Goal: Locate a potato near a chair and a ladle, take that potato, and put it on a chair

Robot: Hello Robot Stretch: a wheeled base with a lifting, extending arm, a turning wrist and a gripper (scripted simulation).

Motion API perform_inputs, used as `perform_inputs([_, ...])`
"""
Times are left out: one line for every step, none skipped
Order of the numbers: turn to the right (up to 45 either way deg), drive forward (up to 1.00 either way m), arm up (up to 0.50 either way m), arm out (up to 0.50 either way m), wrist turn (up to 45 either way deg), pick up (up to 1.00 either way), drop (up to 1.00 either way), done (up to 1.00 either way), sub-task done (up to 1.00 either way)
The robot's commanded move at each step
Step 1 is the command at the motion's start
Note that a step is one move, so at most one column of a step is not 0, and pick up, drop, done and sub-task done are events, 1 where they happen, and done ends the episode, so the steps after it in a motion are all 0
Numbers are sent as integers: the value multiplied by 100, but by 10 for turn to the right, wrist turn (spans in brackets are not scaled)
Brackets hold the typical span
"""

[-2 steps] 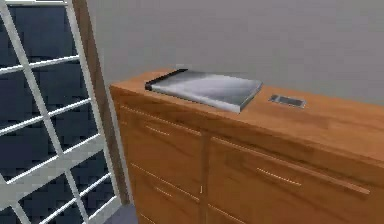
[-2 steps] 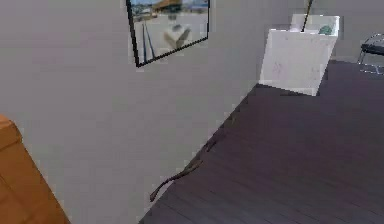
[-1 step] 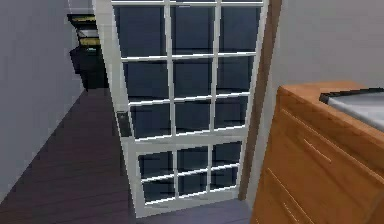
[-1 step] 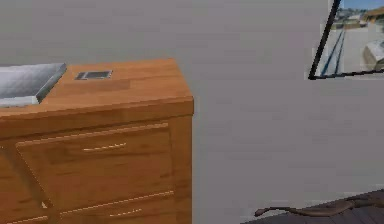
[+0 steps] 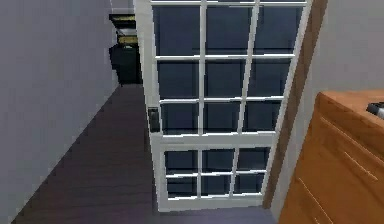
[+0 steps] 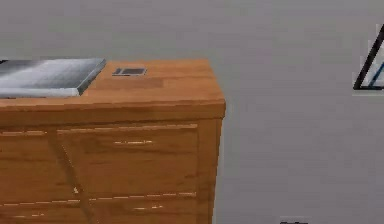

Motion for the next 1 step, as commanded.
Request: perform_inputs([0,60,0,0,0,0,0,0,0])
